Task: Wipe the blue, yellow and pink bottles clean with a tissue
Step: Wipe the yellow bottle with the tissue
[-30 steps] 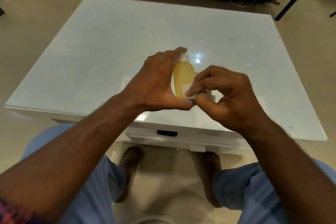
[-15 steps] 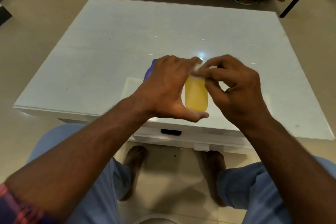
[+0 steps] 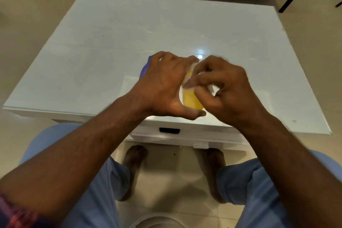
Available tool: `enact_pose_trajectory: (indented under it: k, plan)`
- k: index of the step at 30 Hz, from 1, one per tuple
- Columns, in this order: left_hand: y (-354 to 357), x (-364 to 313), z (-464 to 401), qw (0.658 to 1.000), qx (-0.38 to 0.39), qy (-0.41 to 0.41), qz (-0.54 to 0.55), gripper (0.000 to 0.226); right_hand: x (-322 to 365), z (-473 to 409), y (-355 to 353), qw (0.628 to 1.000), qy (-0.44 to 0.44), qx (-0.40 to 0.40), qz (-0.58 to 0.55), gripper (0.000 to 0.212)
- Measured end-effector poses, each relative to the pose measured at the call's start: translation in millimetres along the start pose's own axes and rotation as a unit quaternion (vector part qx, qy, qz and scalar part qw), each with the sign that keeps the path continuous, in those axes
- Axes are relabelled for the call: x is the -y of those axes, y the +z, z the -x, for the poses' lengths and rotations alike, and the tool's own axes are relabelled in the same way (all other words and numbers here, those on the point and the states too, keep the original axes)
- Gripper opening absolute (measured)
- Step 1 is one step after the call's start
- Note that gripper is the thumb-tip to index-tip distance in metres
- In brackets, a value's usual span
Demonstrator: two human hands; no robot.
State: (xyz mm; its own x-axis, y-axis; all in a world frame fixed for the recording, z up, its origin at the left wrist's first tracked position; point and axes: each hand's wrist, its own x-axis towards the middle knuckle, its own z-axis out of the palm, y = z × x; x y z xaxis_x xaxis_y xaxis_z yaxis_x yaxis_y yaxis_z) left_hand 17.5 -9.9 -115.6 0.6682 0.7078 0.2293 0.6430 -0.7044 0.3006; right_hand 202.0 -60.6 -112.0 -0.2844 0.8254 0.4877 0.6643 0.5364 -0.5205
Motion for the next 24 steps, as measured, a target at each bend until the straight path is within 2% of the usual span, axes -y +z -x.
enact_pose_trajectory:
  k: [3, 6, 9, 15, 20, 24]
  plan:
    - [-0.6, 3.1, -1.1, 1.0, -0.006, -0.002, -0.003, 0.079, 9.9, 6.2, 5.9, 0.997, -0.038, 0.068, 0.005, 0.019]
    - [1.6, 0.7, 0.2, 1.0, -0.004, 0.001, 0.016, 0.087, -2.3, 0.2, -0.5, 1.0, -0.004, 0.002, 0.008, 0.025]
    - [0.3, -1.4, 1.6, 0.992, -0.049, -0.013, 0.119, 0.087, -7.2, -4.4, -7.2, 0.997, 0.047, -0.055, -0.019, 0.031]
    - [-3.3, 5.5, 5.4, 0.965, -0.119, -0.074, 0.223, 0.101, 3.7, -2.8, -10.4, 0.979, 0.082, -0.067, -0.175, 0.035]
    - [0.5, -3.9, 9.1, 0.954, -0.095, -0.055, 0.279, 0.1, -5.8, -4.9, -7.6, 0.956, 0.172, -0.101, -0.214, 0.029]
    - [-1.0, 1.3, 5.8, 0.94, -0.125, -0.102, 0.302, 0.091, 3.4, -5.1, -10.0, 0.95, 0.124, -0.1, -0.269, 0.038]
